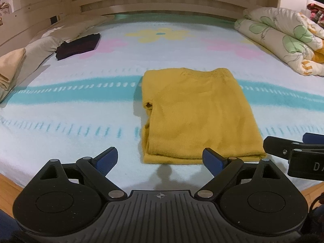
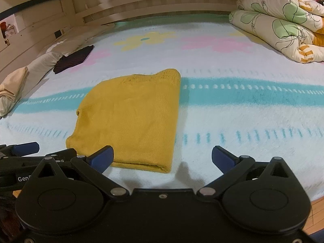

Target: Fold small clothes

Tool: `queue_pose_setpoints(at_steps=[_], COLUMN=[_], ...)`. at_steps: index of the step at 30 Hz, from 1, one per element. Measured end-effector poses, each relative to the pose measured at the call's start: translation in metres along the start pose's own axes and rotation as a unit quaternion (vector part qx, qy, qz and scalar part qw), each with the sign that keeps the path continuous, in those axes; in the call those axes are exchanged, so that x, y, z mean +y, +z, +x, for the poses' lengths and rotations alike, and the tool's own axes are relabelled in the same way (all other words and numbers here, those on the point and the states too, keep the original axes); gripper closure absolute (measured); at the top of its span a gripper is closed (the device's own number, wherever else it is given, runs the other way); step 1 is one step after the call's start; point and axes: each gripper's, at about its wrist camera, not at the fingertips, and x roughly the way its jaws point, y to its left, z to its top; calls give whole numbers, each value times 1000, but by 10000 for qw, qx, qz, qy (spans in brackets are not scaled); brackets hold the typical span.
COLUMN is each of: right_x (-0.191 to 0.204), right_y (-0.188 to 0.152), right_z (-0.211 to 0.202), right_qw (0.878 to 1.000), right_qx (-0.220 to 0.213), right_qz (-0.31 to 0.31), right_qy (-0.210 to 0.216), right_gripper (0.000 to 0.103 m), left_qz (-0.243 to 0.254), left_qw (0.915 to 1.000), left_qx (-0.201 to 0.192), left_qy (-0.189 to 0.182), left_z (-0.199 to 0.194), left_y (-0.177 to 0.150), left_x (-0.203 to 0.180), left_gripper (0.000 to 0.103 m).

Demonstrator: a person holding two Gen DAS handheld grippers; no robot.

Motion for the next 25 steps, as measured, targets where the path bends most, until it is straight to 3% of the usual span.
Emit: queue_pose_setpoints(at_steps=[25], right_x=[-2], right_y=[1], right_z=[6], right_qw=[9997], right_qx=[84], right_qz=[190], right_qy=[90], right_gripper=[0], left_qz=[-72], left_qw=[9998], left_qx=[109], left_qy=[-156], left_z=[8], left_y=[1], left_x=[-1], left_gripper=[12])
